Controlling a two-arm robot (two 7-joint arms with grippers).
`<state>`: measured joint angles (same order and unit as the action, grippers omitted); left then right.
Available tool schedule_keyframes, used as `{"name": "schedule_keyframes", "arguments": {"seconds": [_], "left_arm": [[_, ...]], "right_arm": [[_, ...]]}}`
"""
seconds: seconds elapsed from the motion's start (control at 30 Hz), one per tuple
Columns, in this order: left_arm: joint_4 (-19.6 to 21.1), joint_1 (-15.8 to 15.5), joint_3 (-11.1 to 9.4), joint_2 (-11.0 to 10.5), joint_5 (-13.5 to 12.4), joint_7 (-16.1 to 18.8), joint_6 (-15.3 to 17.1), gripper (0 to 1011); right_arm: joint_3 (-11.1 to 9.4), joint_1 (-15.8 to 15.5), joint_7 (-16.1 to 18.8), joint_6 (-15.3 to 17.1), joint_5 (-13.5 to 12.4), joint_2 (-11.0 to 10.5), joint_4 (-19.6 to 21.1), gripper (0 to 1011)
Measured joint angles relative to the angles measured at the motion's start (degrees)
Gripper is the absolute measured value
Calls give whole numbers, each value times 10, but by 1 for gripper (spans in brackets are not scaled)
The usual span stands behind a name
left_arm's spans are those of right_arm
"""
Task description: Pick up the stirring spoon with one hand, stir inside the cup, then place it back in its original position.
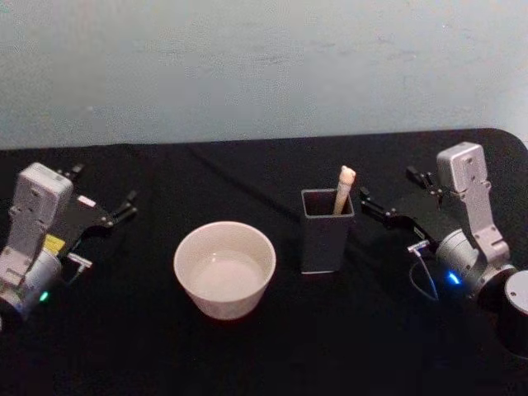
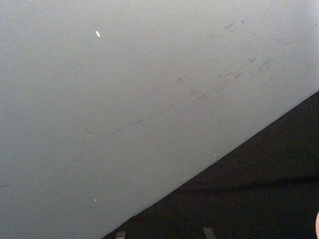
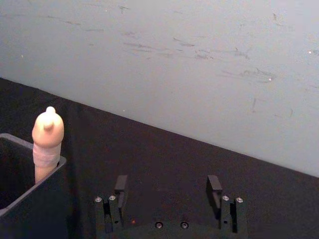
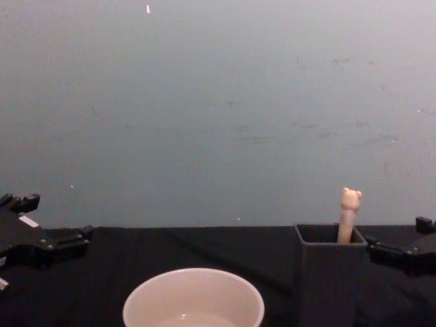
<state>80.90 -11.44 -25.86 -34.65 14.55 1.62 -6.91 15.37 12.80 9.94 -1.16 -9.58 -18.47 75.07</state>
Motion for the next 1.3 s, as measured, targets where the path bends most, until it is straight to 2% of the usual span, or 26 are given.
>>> {"name": "schedule_keyframes", "arguments": {"seconds": [1.3], "left_arm": [[0, 0, 0, 0, 0, 0, 0, 1001]], "right_arm": [[0, 0, 0, 0, 0, 0, 0, 1002]]}}
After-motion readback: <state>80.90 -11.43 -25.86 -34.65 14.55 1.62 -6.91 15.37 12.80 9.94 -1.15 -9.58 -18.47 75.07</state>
